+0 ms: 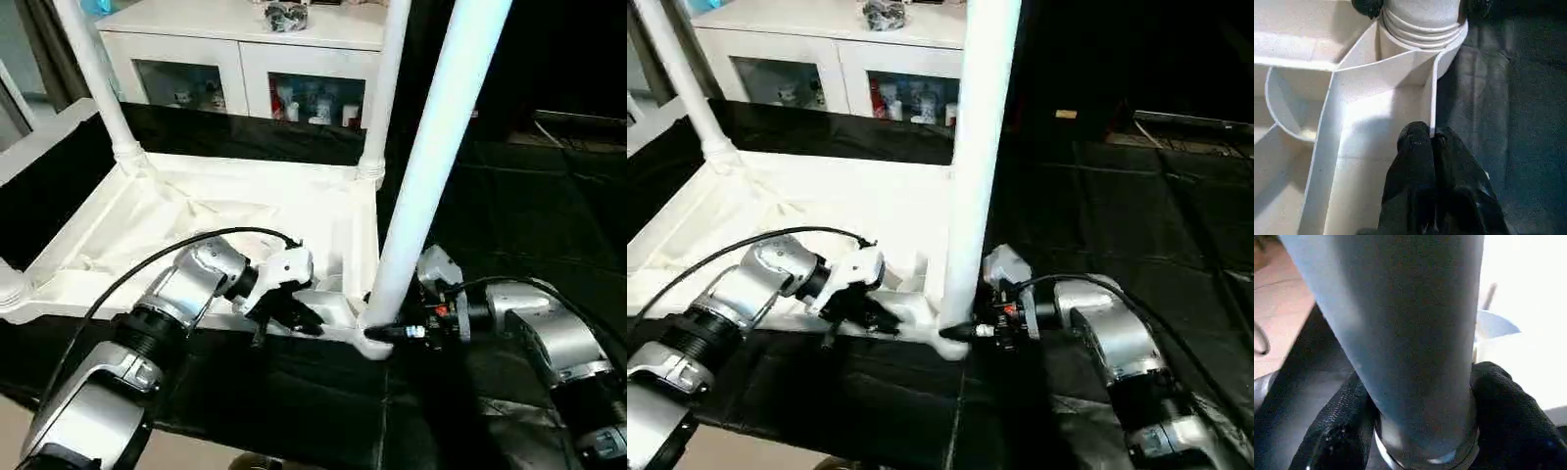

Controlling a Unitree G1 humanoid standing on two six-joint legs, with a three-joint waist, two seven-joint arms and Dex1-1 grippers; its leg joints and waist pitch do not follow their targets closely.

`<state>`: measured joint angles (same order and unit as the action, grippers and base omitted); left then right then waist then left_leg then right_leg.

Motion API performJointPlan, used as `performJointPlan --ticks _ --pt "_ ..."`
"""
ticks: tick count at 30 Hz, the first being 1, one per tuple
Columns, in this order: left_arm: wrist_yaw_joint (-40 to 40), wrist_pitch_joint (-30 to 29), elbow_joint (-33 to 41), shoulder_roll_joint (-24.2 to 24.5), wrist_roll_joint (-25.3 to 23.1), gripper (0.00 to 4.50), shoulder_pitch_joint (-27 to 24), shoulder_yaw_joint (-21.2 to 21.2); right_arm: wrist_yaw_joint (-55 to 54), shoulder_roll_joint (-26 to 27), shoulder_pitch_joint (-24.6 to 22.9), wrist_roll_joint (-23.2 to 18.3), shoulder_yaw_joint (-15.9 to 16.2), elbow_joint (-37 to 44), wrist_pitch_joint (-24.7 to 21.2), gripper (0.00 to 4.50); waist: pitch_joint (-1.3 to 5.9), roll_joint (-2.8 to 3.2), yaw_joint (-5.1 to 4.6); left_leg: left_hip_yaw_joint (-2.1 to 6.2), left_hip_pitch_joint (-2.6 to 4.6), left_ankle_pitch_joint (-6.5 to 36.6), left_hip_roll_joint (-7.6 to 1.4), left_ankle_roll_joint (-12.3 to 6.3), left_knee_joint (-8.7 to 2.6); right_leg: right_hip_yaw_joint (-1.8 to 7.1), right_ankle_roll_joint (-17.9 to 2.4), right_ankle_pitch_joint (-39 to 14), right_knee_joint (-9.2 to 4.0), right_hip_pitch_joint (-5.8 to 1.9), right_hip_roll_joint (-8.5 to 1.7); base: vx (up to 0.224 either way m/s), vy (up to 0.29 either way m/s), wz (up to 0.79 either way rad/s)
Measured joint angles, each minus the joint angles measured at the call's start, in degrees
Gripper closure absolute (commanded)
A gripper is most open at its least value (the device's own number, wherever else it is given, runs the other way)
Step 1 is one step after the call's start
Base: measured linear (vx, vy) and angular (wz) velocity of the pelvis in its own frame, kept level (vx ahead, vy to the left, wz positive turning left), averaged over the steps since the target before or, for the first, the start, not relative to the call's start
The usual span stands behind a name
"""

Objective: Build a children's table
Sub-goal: Rotate leg to tighten

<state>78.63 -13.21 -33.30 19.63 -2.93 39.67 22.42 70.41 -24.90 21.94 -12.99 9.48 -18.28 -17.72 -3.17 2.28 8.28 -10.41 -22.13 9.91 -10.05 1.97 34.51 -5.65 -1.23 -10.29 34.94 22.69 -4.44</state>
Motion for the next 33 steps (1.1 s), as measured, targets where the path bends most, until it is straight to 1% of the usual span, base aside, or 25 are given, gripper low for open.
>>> performJointPlan --ticks 2,3,6,9,12,14,15,17,20,22,24,28,30,31,32,33 --pt "-4.0 -2.8 -0.4 -1.0 -0.1 4.5 0.1 -1.6 -5.7 2.2 0.0 0.6 -1.8 -0.2 -1.1 1.95 -0.01 -0.01 -0.36 0.0 0.04 0.0 0.0 0.01 0.01 0.01 0.0 0.0 0.0 0.02 0.0 0.0 0.0 0.0" --pt "-6.2 -4.4 -0.4 -1.7 -0.2 4.5 0.3 -2.1 -9.5 3.7 0.0 0.9 -3.0 -0.4 -2.0 1.95 -0.01 -0.01 -0.8 0.0 0.07 0.0 0.01 0.01 0.01 0.01 0.1 0.0 -0.02 0.02 0.0 0.0 0.0 0.0" --pt "-10.1 -7.8 -0.4 -3.6 -0.2 4.5 0.3 -3.7 -16.1 6.4 0.1 1.2 -5.3 -0.5 -3.5 1.96 0.01 -0.04 -2.0 0.0 0.11 0.0 0.01 0.01 0.01 0.03 0.1 0.0 -0.05 0.02 0.0 0.0 0.0 0.0" --pt "-15.9 -12.1 -0.3 -6.3 -0.2 4.5 0.6 -5.9 -25.7 11.0 0.5 1.8 -8.3 -1.3 -4.0 1.96 0.02 -0.04 -2.97 0.0 0.1 0.0 0.03 0.01 -0.01 0.03 0.0 0.0 -0.02 0.07 0.0 0.0 0.0 0.0" --pt "-23.0 -15.9 0.2 -9.8 -0.2 4.5 0.7 -8.1 -35.6 15.5 1.9 2.9 -11.1 -3.0 -3.9 1.96 0.03 -0.06 -3.49 0.0 0.1 0.0 0.02 0.01 -0.02 0.03 0.0 0.0 -0.01 0.11 0.0 0.0 0.0 0.0" --pt "-25.2 -17.4 0.7 -11.2 -0.2 4.5 0.7 -8.6 -38.7 16.5 2.4 3.2 -11.7 -3.3 -3.8 1.96 0.03 -0.06 -3.53 0.0 0.09 0.0 0.02 0.01 -0.02 0.03 0.0 0.0 -0.03 0.13 0.0 0.0 0.0 0.0" --pt "-27.6 -18.7 1.2 -12.4 -0.2 4.5 0.7 -9.1 -42.0 18.1 2.7 3.7 -12.6 -3.6 -3.5 1.96 0.03 -0.06 -3.52 0.0 0.09 0.0 0.02 0.01 -0.03 0.03 -0.2 0.1 -0.02 0.14 0.0 0.0 0.0 0.0" --pt "-30.4 -20.0 2.0 -13.7 -0.3 4.5 0.6 -9.4 -45.3 19.5 3.1 4.3 -13.4 -3.9 -3.1 1.96 0.03 -0.06 -3.45 0.0 0.04 0.0 0.02 0.01 -0.06 0.03 -0.2 0.1 -0.05 0.17 0.0 0.0 0.0 0.0" --pt "-31.7 -20.3 2.8 -14.2 -0.3 4.5 0.3 -9.3 -46.7 19.9 3.0 4.6 -13.5 -3.7 -2.3 1.96 0.03 -0.06 -3.39 0.0 -0.01 0.0 0.03 0.0 -0.16 0.02 -0.1 0.1 -0.13 0.21 0.0 0.0 0.0 0.0" --pt "-31.6 -20.3 3.0 -14.2 -0.4 4.5 0.3 -9.1 -46.9 20.0 2.7 4.7 -13.5 -3.3 -2.1 1.26 0.02 -0.04 -3.33 0.0 -0.01 0.0 0.03 0.0 -0.18 0.02 -0.1 0.1 -0.14 0.22 0.0 0.0 0.0 0.0" --pt "-31.5 -20.0 3.1 -13.9 -0.8 4.5 0.3 -8.8 -46.7 20.3 2.1 4.6 -13.5 -2.7 -2.1 1.23 0.02 -0.04 -3.47 0.0 0.0 0.0 0.03 0.0 -0.18 0.02 -0.1 0.1 -0.15 0.23 0.01 0.0 0.0 0.0" --pt "-29.2 -17.8 3.1 -11.7 -1.2 4.5 0.2 -7.5 -43.9 20.1 0.5 3.9 -13.2 -1.3 -1.9 0.77 0.01 -0.03 -3.94 0.0 0.03 0.0 0.03 0.01 -0.22 0.02 -0.1 0.1 -0.15 0.24 0.01 0.0 0.0 0.0" --pt "-27.4 -16.5 4.0 -10.2 -1.2 4.5 -0.3 -6.6 -41.1 18.5 0.1 3.8 -11.6 -0.3 -1.9 0.73 0.01 -0.02 -4.04 0.0 0.02 0.0 0.03 0.01 -0.23 0.02 -0.1 0.1 -0.15 0.25 0.02 0.0 0.0 0.0" --pt "-26.9 -16.1 4.5 -9.7 -1.2 4.5 -0.7 -6.4 -40.1 18.0 0.0 3.8 -11.2 -0.3 -1.9 0.52 0.01 -0.02 -4.06 0.0 0.02 0.0 0.03 0.01 -0.24 0.02 -0.1 0.1 -0.15 0.25 0.02 0.0 0.0 0.0" --pt "-26.3 -15.5 4.7 -9.3 -1.2 4.5 -0.9 -6.2 -39.3 17.7 0.0 3.8 -11.0 -0.2 -2.0 0.52 0.01 -0.02 -4.02 0.0 0.01 0.0 0.03 0.01 -0.24 0.02 -0.1 0.1 -0.15 0.25 0.02 0.0 0.0 0.0" --pt "-25.0 -14.7 5.0 -8.2 -1.2 4.5 -1.2 -5.9 -36.9 15.9 -0.4 3.5 -10.4 0.4 -2.1 0.34 0.0 -0.01 -3.88 0.0 -0.02 0.0 0.03 0.01 -0.25 0.02 -0.1 0.1 -0.15 0.27 0.02 0.0 0.0 0.0"
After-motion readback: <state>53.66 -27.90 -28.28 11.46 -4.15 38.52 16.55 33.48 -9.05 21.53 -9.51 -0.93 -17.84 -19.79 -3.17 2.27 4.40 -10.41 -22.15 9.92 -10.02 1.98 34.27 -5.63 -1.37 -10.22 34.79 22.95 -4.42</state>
